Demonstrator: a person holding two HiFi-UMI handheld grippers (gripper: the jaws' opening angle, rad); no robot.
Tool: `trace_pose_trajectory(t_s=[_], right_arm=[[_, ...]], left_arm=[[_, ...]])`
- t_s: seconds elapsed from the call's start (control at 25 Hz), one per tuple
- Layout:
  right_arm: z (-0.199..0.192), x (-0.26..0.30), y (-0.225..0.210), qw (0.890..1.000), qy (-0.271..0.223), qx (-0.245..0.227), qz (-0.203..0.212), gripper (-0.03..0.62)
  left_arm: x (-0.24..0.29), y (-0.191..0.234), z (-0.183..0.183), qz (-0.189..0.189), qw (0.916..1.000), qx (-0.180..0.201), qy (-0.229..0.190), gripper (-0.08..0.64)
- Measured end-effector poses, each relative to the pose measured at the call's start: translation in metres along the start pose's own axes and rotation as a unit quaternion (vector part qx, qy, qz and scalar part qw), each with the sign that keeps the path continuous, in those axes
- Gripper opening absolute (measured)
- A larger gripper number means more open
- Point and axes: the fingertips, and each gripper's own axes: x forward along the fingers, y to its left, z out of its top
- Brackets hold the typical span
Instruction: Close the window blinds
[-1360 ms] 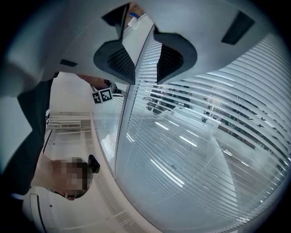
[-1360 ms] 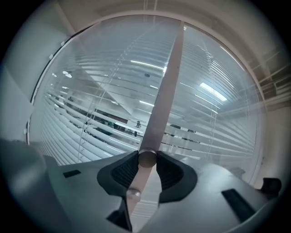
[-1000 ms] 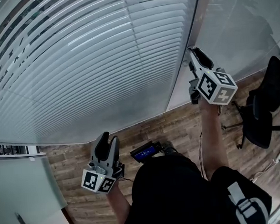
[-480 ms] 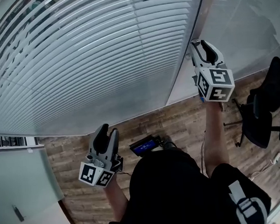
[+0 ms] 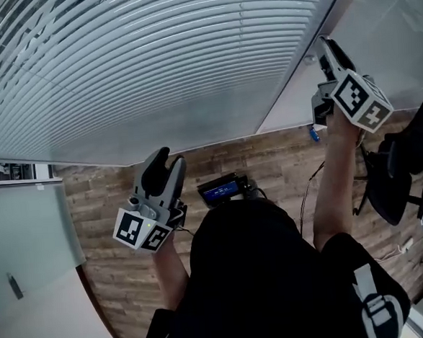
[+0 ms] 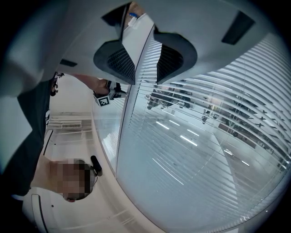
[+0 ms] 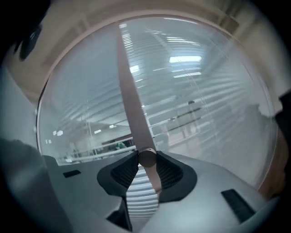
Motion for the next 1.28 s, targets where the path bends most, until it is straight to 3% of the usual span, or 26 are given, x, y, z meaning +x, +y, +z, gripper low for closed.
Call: trace_pose_trajectory(t_s=[0.08,0.16,0.24,0.36,0.44,0.56,0.6,0.68,0.8,0.96,1.08,1.2,1.28], right_arm=[[-0.002,0.001,-0.001,0.992,-0.006,0.123,0.041,0.129],[-0.003,0.003,-0.001,0.977,-0.012,0.202,0.068,0.129],[-0.003,0.003,-0.001,0.969,-0.018,0.235,0.077,0.129],[0.001,0.004,-0.002,0.969,-0.029,0.230,0.082,0.129],[-0.004,0.004,-0.001,0.980,-0.027,0.181,0.082,0.130],[-0.022,0.005,0.001,0.999,-0.004,0.010,0.039,0.133],[-0.024,0.004,0.001,0.998,0.002,-0.057,0.016,0.135],[-0.024,0.002,0.004,0.986,0.009,-0.166,-0.019,0.136],[-0.019,-0.001,0.006,0.965,0.015,-0.258,-0.054,0.137],[-0.010,-0.001,0.006,0.943,0.010,-0.321,-0.087,0.137],[-0.008,0.001,0.007,0.938,0.008,-0.335,-0.093,0.137],[-0.008,0.001,0.006,0.945,0.007,-0.315,-0.088,0.131],[-0.008,0.002,0.004,0.959,0.008,-0.272,-0.079,0.130]], left_arm=[[0.000,0.000,0.000,0.000,1.0000,0.000,-0.001,0.144],[0.000,0.000,0.001,0.000,1.0000,0.000,-0.001,0.144],[0.000,-0.001,0.001,-0.001,1.0000,0.000,-0.002,0.144],[0.003,-0.001,0.001,-0.005,1.0000,0.000,-0.003,0.144],[0.001,0.000,-0.003,-0.003,1.0000,-0.002,0.000,0.144],[-0.003,0.003,-0.005,0.005,1.0000,-0.003,0.006,0.144],[-0.003,0.003,-0.005,0.005,1.0000,-0.003,0.006,0.144],[-0.001,0.001,-0.004,0.002,1.0000,-0.002,0.007,0.144],[0.001,-0.002,-0.003,-0.004,1.0000,0.000,0.006,0.144],[0.002,-0.004,-0.002,-0.007,1.0000,0.001,0.006,0.144],[0.001,-0.005,-0.002,-0.007,1.0000,0.001,0.005,0.144],[0.001,-0.005,-0.002,-0.005,1.0000,0.001,0.005,0.144],[0.000,-0.003,-0.002,-0.003,1.0000,0.001,0.005,0.144]])
